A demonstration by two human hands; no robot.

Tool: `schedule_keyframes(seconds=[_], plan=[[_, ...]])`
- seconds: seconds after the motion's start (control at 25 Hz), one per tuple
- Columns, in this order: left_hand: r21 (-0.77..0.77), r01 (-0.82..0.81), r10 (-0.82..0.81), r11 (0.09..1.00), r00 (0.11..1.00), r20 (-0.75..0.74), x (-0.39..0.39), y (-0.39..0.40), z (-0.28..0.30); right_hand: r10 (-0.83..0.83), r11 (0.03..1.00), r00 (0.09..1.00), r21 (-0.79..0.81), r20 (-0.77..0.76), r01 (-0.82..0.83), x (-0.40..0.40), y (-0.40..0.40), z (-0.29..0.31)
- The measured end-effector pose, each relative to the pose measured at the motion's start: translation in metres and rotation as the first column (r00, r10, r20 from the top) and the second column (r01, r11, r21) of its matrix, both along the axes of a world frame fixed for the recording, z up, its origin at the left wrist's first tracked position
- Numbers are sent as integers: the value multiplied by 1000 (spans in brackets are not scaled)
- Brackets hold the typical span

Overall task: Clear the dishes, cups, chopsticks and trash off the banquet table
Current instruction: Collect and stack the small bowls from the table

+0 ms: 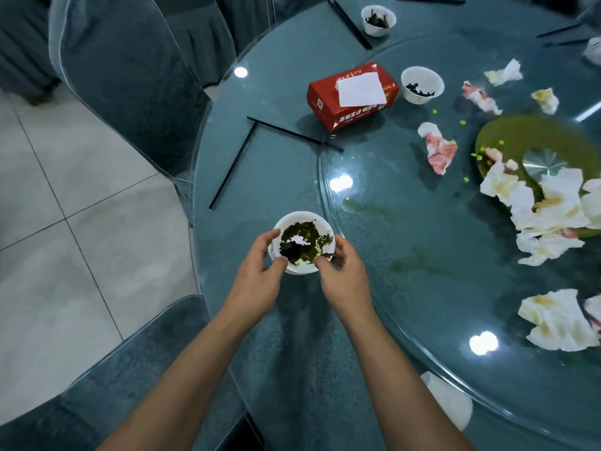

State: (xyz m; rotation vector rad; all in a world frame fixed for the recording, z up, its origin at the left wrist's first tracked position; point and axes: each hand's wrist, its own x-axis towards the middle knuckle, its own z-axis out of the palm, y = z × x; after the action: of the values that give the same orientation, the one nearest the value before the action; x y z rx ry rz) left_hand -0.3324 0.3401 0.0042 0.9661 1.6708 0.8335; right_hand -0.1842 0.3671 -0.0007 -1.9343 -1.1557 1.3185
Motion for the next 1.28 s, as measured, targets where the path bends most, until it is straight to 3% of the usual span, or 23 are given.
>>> schedule_keyframes(seconds=[0.68,1.28], plan=[[-107,-44,46,993,999,20,-3,13,-28,26,996,1000,-84,1,-26,-6,10,-27],[-50,-51,56,997,992,117,8,8,-10,-57,997,997,-46,-45,55,2,-8,-7]])
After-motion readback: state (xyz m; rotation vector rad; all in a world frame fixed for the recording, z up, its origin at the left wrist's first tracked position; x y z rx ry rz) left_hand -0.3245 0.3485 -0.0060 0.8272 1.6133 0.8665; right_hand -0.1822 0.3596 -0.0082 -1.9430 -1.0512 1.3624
